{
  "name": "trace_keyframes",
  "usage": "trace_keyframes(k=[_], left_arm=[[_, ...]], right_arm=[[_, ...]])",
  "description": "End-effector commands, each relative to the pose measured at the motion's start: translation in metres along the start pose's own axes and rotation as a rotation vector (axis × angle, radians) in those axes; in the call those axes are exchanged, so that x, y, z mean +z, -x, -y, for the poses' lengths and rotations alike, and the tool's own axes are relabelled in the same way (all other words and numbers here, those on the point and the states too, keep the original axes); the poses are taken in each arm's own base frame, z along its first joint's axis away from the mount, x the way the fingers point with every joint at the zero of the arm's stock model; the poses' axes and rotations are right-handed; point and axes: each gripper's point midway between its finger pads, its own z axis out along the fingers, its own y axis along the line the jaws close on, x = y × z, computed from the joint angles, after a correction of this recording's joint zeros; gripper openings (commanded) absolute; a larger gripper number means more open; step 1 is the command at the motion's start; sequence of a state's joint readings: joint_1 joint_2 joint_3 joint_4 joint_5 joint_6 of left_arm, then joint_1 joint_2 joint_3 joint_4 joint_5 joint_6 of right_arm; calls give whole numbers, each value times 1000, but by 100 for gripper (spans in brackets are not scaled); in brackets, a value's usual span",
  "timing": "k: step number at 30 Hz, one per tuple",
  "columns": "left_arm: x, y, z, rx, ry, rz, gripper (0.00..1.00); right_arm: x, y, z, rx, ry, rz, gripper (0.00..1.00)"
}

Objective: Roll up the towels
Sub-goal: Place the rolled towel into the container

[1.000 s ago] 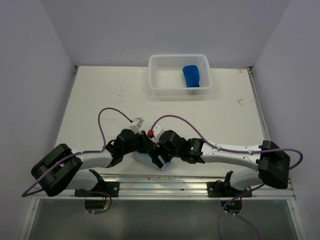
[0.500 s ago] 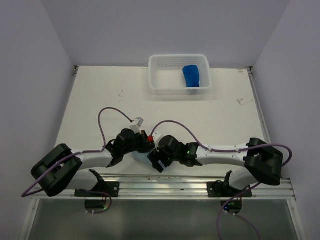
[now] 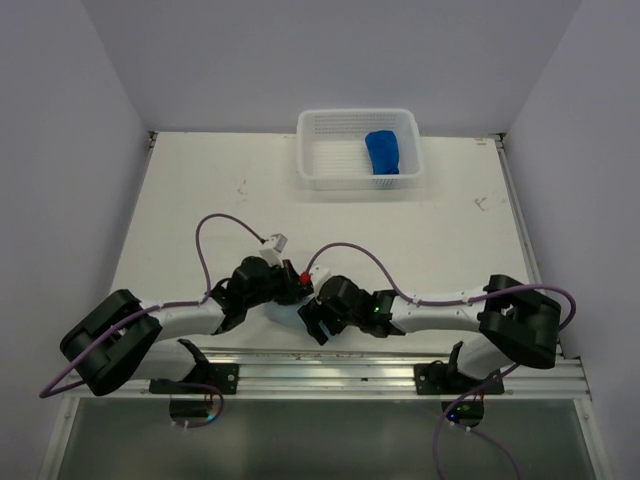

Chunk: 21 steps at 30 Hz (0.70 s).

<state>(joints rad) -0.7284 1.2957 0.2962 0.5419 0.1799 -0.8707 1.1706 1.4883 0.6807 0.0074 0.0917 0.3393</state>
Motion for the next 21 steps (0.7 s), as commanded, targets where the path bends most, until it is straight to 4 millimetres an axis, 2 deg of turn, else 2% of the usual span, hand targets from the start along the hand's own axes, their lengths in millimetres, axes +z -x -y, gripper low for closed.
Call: trace_keyframes(k=[1,2,7,16,21], left_arm=[[1,16,17,39,-49,31,8],[1,16,18,39,-50,30,8],[1,18,22,44,-60,28,8],[1,24,28,60,-67,33,8],[0,27,33,66,-76,31,8]], right_arm=[[5,4,8,31,-58,45,80],[5,6,2,17,-58,46,80],[7,5,1,-12,-122,52,78],[9,-2,6,-39,-234,28,67],[6,2,14,-21,-282,51,50]])
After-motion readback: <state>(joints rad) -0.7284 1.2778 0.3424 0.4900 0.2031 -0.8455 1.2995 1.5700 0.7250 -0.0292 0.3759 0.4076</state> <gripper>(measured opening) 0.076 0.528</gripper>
